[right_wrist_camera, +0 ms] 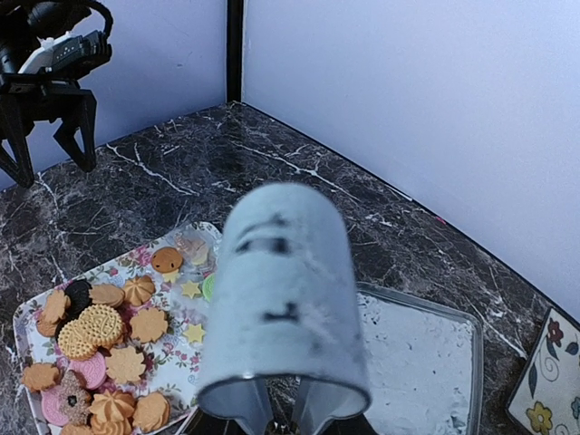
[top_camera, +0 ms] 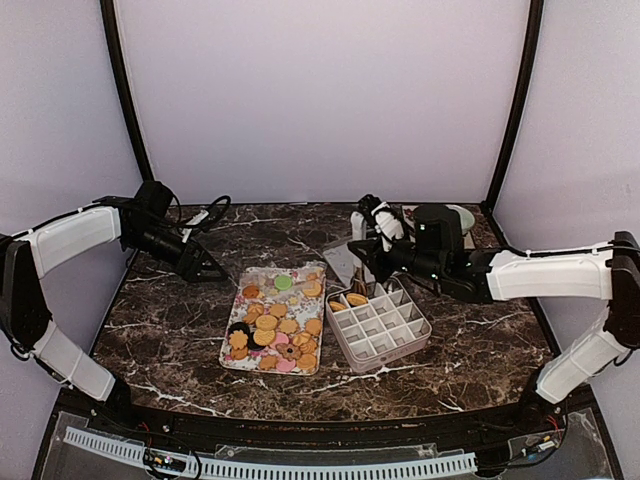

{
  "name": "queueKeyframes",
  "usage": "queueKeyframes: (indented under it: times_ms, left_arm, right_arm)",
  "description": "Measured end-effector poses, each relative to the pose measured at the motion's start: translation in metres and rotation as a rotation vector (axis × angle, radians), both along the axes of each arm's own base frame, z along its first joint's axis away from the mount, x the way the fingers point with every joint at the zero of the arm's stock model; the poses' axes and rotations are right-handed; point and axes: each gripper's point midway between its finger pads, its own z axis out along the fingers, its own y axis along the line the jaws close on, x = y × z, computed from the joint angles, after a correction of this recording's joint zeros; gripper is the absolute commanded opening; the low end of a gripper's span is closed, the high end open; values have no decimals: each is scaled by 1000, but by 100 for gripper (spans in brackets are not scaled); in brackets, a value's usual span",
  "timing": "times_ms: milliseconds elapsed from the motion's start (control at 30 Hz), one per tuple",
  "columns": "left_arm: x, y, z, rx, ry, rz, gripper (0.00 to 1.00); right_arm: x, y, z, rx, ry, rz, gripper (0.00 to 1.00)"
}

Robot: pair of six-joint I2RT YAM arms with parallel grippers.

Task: Pack the cookies
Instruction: Adjust the fake cookies in the empty pocket of the box, then pick up the fake cookies from the plate.

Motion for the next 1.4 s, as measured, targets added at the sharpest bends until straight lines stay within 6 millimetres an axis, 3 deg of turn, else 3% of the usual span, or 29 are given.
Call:
queueKeyframes:
  times_ms: [300,467,600,767,900,1000,1200,1400]
  left_arm:
    - [0,0,0,-1,2,1,86]
    - [0,0,0,-2,2,1,86]
    - [0,0,0,-3,3,1,86]
    - [0,0,0,-3,4,1,86]
    - [0,0,0,-3,5,1,87]
    - [-1,0,0,0,11,3,89]
    - [-3,5,-5,26,27,16,93]
    - [-1,15,-9,51,41,45,93]
  right_arm:
    - [4,5,-1,-41,3,22,0]
    - [8,2,9,-58,-21,10,0]
    - [13,-7,40,-30,-80,-17,0]
    - [4,-13,83,76,-131,-12,1]
    - [-6,-8,100,175,-130,14,1]
    - [-24,8,99,203,-121,53,4]
    - [-74,57,91,236,-97,173,15]
    - [-87,81,58,214,-53,188,20]
